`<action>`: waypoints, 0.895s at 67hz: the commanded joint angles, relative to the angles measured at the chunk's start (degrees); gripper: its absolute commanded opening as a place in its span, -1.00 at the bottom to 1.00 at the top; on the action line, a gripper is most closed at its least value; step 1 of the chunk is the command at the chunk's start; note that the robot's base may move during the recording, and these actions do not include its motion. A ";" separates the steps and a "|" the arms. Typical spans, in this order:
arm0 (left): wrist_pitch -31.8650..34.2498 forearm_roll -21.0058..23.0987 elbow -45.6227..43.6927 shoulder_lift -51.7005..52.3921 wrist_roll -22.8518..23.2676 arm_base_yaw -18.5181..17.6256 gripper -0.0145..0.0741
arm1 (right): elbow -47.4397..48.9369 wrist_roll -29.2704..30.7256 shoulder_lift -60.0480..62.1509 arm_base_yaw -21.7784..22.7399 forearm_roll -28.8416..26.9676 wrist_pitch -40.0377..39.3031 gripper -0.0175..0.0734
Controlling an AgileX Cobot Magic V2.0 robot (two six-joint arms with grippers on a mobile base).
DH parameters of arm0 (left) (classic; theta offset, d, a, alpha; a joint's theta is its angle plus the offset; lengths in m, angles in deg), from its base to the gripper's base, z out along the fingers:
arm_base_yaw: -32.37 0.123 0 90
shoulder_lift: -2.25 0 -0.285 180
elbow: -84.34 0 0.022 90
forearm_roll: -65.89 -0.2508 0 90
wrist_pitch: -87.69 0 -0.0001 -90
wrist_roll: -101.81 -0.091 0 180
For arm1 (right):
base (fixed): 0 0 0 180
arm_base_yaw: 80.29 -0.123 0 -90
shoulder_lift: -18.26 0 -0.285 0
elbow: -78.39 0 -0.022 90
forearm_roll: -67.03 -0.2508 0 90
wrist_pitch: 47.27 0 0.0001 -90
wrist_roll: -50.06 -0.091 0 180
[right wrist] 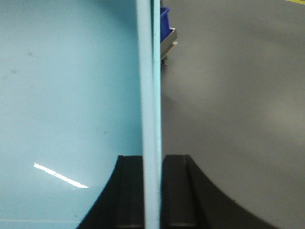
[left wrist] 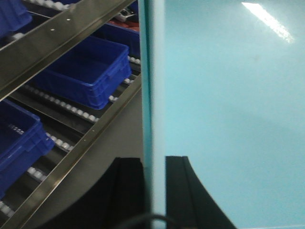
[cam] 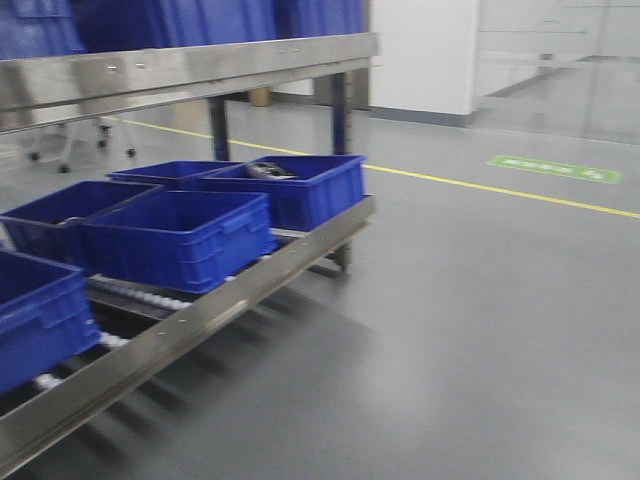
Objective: Move two blue bins to right shelf middle
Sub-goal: 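Drive the base across the floor to another blue-bin shelf, then align the base facing the shelf, teal bin held in both grippers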
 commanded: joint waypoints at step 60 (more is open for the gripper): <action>3.66 -0.75 -1.01 0.73 0.39 -0.18 -0.92 | 0.87 0.13 1.18 -0.02 1.74 -5.99 -0.98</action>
